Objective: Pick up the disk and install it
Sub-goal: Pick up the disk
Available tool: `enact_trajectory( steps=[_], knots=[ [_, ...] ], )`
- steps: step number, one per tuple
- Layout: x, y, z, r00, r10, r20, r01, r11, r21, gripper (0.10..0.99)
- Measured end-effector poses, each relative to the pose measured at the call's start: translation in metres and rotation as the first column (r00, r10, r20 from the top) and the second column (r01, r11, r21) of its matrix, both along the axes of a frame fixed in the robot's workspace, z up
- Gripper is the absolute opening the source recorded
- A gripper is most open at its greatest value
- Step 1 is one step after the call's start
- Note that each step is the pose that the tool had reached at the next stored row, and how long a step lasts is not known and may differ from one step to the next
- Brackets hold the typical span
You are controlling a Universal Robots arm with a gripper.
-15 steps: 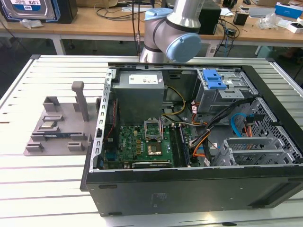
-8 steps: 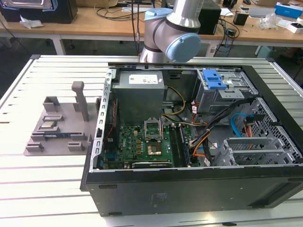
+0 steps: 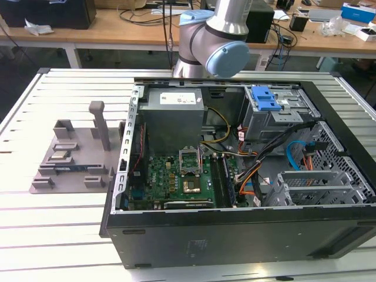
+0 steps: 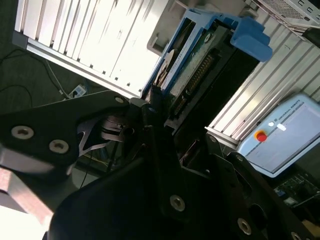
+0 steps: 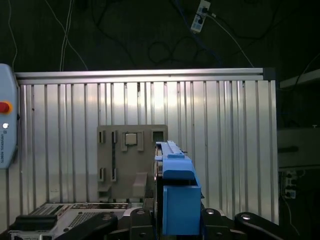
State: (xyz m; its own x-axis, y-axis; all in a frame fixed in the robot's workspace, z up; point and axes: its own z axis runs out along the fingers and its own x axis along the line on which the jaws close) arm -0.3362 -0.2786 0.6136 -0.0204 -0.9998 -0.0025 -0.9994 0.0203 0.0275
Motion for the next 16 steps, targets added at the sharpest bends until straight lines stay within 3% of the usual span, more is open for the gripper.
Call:
enact_trajectory(
  steps=[4, 8, 16],
  knots=[
    [0.0002, 0.0001, 0.0086, 1.0000, 0.000, 0.0000, 0.000, 1.0000, 0.000, 0.365],
    [0.0004, 0.0003, 0.0223, 1.0000, 0.000, 0.0000, 0.000, 1.0000, 0.000, 0.365],
    [0.0007, 0.0006, 0.0400, 1.0000, 0.000, 0.0000, 0.000, 1.0000, 0.000, 0.365]
  ],
)
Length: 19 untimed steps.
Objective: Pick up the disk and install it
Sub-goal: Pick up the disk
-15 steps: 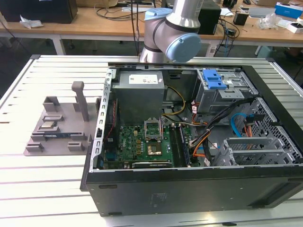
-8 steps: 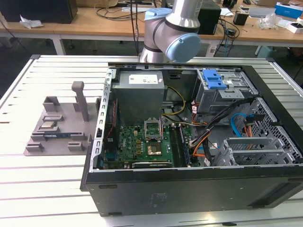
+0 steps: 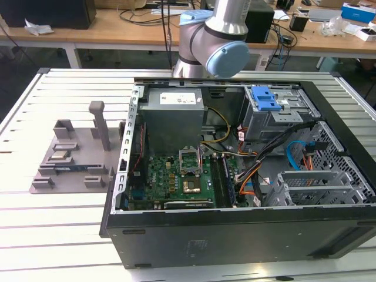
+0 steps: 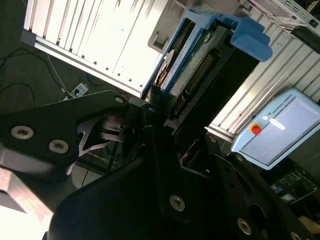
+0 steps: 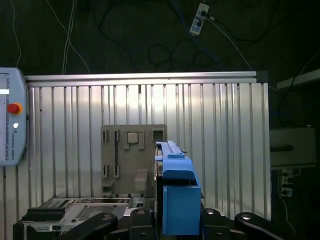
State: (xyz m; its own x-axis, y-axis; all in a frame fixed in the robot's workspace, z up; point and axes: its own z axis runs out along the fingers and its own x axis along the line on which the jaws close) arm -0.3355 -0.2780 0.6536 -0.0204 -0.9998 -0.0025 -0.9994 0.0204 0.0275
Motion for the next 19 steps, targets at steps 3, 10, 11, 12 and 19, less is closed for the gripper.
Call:
enact_trajectory(
  steps=[3, 10, 11, 12, 19],
  knots=[
    [0.0002, 0.0002, 0.0093, 1.0000, 0.000, 0.0000, 0.000, 1.0000, 0.000, 0.365],
    [0.0005, 0.0006, 0.0276, 1.0000, 0.000, 0.0001, 0.000, 1.0000, 0.000, 0.365],
    [0.0005, 0.0006, 0.0296, 1.0000, 0.000, 0.0000, 0.000, 1.0000, 0.000, 0.365],
    [0.0006, 0.0006, 0.0317, 1.0000, 0.000, -0.0001, 0.000, 1.0000, 0.000, 0.365],
    [0.0008, 0.0008, 0.0466, 1.0000, 0.000, 0.0000, 0.000, 1.0000, 0.000, 0.365]
  ],
)
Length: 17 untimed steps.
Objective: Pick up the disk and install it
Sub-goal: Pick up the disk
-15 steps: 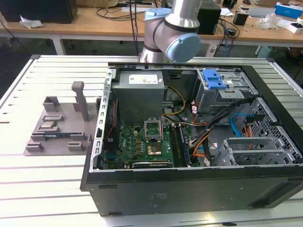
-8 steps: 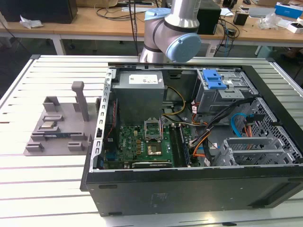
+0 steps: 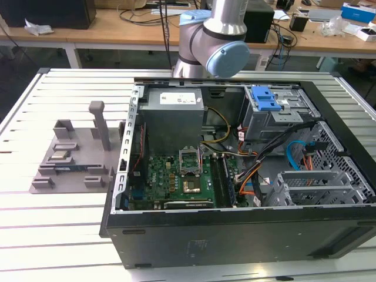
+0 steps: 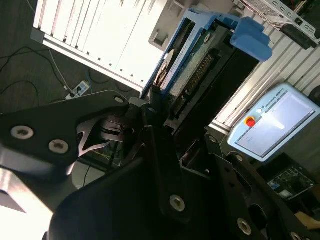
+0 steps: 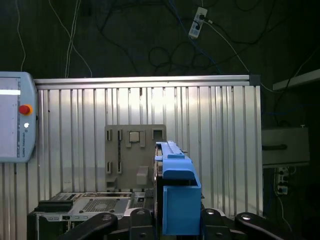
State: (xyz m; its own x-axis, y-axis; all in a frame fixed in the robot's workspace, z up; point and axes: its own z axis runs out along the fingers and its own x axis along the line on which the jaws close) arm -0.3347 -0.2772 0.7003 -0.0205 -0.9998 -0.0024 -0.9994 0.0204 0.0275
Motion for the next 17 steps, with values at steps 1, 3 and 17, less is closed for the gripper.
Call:
enact_trajectory(
  steps=[1, 3, 17],
  knots=[
    [0.0000, 0.0000, 0.0000, 1.0000, 0.000, 0.0000, 0.000, 1.0000, 0.000, 0.365],
    [0.0000, 0.0000, 0.0000, 1.0000, 0.000, 0.0000, 0.000, 1.0000, 0.000, 0.365],
    [0.0105, 0.0000, -0.0171, 1.0000, 0.000, -0.0008, 0.000, 1.0000, 0.000, 0.365]
  ],
)
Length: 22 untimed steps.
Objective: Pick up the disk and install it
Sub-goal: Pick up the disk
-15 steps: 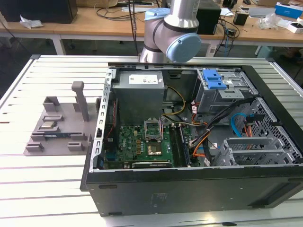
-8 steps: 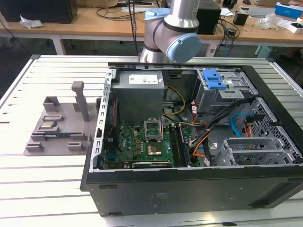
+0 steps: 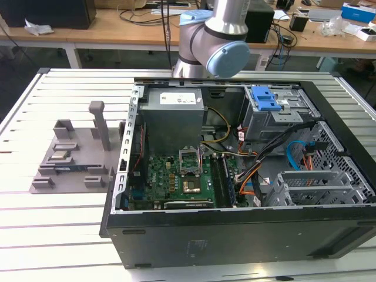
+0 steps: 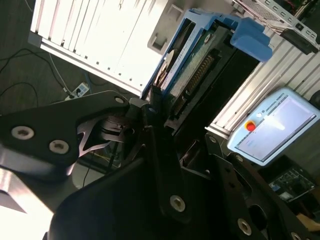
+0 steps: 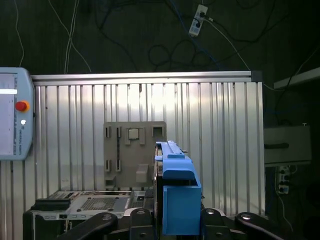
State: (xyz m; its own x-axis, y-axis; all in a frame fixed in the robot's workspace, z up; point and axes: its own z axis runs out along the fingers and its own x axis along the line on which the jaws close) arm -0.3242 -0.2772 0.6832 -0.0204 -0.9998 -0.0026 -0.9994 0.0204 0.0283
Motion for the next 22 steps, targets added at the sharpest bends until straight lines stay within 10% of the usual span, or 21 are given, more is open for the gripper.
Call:
enact_trajectory(
  steps=[22],
  knots=[
    [0.0127, 0.0000, -0.0513, 1.0000, 0.000, -0.0003, 0.000, 1.0000, 0.000, 0.365]
  ],
)
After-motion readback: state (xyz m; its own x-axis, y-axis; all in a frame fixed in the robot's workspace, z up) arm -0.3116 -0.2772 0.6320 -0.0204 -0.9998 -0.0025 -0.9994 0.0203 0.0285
